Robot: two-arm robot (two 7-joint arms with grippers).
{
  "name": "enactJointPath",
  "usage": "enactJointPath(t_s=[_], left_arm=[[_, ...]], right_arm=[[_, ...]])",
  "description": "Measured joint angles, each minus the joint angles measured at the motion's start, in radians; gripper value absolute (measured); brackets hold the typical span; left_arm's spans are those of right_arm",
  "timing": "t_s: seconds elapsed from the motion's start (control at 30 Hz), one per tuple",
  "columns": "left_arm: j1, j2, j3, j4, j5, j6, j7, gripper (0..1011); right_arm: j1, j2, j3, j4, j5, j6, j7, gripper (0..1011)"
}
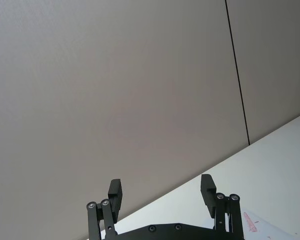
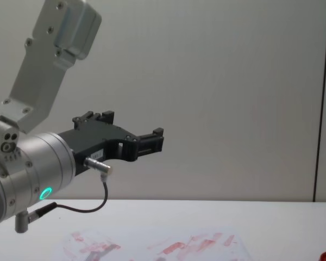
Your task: Use the one hand to pick up the stamp and affix it onto the A4 paper.
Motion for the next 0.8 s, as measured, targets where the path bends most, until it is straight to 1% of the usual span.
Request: enactJointPath(t_s=[0.3, 0.37, 0.5, 0.53, 0.6, 0.67, 0.7, 0.73, 0.8], left_arm=[[0.0, 0.0, 0.0, 0.0, 0.0, 0.0, 0.0, 1003], [0.0, 0.0, 0.0, 0.0, 0.0, 0.0, 0.0, 1002], [0.0, 0.0, 0.0, 0.0, 0.0, 0.0, 0.0, 1002], [0.0, 0.0, 0.0, 0.0, 0.0, 0.0, 0.0, 1003], [0.0, 0.0, 0.0, 0.0, 0.0, 0.0, 0.0, 1003], [0.0, 0.0, 0.0, 0.0, 0.0, 0.0, 0.0, 1002], [0.0, 0.0, 0.0, 0.0, 0.0, 0.0, 0.0, 1002], [0.0, 0.0, 0.0, 0.0, 0.0, 0.0, 0.0, 1002], [0.0, 0.0, 0.0, 0.0, 0.0, 0.0, 0.0, 1002]], right_arm=[[0.017, -0.018, -0.009, 0.019, -0.01, 0.005, 0.005, 221], [0.02, -0.021, -0.01, 0.022, -0.011, 0.006, 0.007, 260], [0.023, -0.025, -0.013, 0.026, -0.014, 0.007, 0.008, 391], [0.024, -0.026, -0.013, 0.027, -0.015, 0.007, 0.009, 441], [0.025, -0.027, -0.014, 0.029, -0.015, 0.007, 0.009, 480], [0.027, -0.029, -0.014, 0.03, -0.016, 0.008, 0.01, 565], [0.027, -0.029, -0.014, 0.03, -0.016, 0.008, 0.01, 584], [0.028, -0.03, -0.015, 0.031, -0.016, 0.008, 0.011, 644], [0.028, -0.031, -0.015, 0.032, -0.017, 0.008, 0.011, 682]])
